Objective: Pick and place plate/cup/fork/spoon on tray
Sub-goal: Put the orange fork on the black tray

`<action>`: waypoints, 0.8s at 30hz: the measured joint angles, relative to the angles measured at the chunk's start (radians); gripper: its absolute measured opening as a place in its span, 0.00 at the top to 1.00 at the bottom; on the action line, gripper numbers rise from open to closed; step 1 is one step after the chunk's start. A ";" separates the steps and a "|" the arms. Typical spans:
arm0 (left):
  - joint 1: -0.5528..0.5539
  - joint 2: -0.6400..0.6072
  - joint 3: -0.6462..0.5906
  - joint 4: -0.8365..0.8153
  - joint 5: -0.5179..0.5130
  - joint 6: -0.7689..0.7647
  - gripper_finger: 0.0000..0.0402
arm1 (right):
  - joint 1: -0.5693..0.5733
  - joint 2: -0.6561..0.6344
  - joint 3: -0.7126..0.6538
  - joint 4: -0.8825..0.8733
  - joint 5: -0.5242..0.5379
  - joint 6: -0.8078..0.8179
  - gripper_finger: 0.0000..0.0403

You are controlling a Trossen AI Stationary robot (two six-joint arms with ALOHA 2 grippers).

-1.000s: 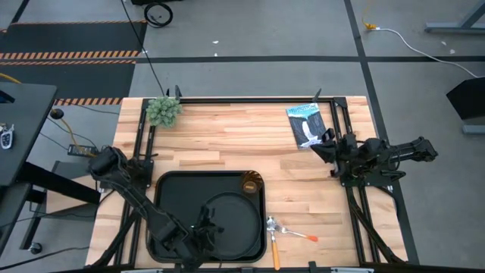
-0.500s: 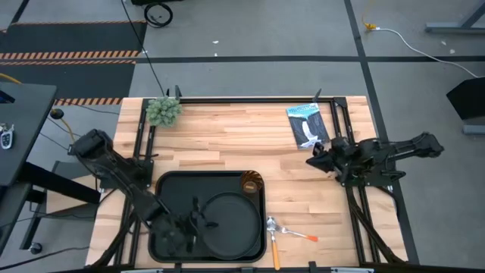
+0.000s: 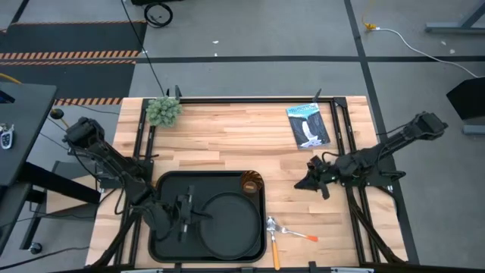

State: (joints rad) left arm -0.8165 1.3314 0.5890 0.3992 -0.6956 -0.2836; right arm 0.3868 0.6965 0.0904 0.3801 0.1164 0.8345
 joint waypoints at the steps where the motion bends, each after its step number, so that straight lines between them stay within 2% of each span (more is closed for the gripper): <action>1: 0.000 -0.004 -0.005 0.000 0.000 -0.010 0.98 | 0.020 0.033 0.023 -0.017 0.015 0.000 0.99; 5: 0.000 -0.006 -0.008 -0.005 0.000 -0.040 0.98 | 0.086 0.156 0.140 -0.115 0.056 -0.003 0.99; 13: 0.000 -0.006 -0.008 -0.023 0.000 -0.098 0.98 | 0.199 0.414 0.417 -0.421 0.143 0.012 0.99; 24: 0.001 -0.006 -0.008 -0.039 -0.022 -0.112 0.98 | 0.289 0.720 0.721 -0.684 0.148 0.079 0.99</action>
State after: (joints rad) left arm -0.8158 1.3258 0.5808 0.3606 -0.7177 -0.3956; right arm 0.6758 1.4166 0.8110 -0.3043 0.2643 0.9132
